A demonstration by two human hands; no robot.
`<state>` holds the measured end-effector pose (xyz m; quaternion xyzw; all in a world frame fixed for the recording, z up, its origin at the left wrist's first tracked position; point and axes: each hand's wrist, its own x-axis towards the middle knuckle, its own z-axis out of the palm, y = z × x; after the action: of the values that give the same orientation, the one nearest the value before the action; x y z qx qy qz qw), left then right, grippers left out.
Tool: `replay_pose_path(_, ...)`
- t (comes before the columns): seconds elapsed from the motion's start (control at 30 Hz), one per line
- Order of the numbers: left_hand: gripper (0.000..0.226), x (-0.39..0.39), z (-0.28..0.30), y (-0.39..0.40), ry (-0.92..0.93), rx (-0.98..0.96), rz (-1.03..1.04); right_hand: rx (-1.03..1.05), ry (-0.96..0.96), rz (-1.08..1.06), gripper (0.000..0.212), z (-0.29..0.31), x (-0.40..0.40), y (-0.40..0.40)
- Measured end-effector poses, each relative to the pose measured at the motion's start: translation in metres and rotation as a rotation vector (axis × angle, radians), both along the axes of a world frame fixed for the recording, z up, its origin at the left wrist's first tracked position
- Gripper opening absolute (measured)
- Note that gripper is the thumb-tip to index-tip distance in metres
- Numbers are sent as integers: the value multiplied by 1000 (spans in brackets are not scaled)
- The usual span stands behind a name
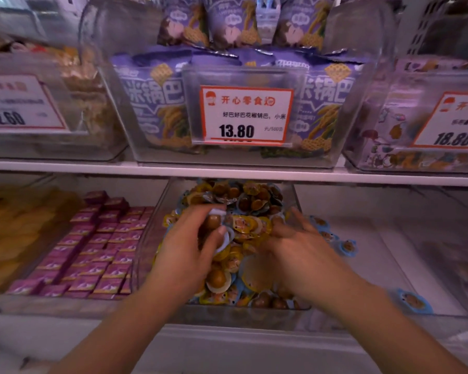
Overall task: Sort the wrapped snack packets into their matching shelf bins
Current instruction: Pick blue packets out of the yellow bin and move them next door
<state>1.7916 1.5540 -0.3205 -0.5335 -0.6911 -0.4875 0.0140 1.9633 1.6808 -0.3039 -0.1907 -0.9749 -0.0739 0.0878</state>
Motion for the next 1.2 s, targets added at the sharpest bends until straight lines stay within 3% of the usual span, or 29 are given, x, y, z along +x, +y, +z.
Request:
replay_pose_path(0.1, 26, -1, -4, -7, 132, -2, -16, -30, -47, -44, 35, 3, 0, -1)
replay_pose_path(0.2, 24, 0, 0, -10, 74, 52, -10, -140, 83, -79, 26, 14, -1, -5)
replay_pose_path(0.3, 27, 0, 4, -12, -40, 90, 18, -137, 197, -25, 40, 16, -2, -10)
replay_pose_path(0.4, 27, 1, 3, -13, -132, 74, 4, -69, -1, 83, 42, 5, -8, -21)
replay_pose_path(0.5, 30, 2, -1, -14, -124, 54, -15, -87, -106, 33, 46, -8, -11, -23)
replay_pose_path(0.6, 29, 3, -4, -15, -75, 37, -10, -99, -53, 9, 51, -9, -12, -21)
replay_pose_path(0.77, 30, 8, -4, -13, -74, 57, -11, -118, 91, -34, 41, -8, -11, -24)
replay_pose_path(0.83, 29, 13, -3, -10, -130, 89, 14, -290, 289, -79, 31, -3, -10, -22)
replay_pose_path(0.9, 26, 23, 2, -4, -266, 188, 49, -618, 546, -177, 18, 6, -9, -23)
replay_pose_path(0.97, 20, 36, 9, 6, -384, 298, 69, -1241, 781, -267, 13, 14, -8, -32)
replay_pose_path(1.03, 14, 53, 16, 16, -460, 319, 51, -1910, 880, -260, 26, 22, -7, -42)
replay_pose_path(1.07, 19, 61, 18, 19, -460, 293, 36, -2115, 899, -227, 32, 26, -5, -44)
replay_pose_path(1.13, 30, 74, 18, 23, -355, 211, -1, -2253, 919, -153, 41, 31, 1, -43)
replay_pose_path(1.2, 34, 83, 17, 24, -159, 67, -66, -2211, 916, -153, 44, 34, 9, -37)
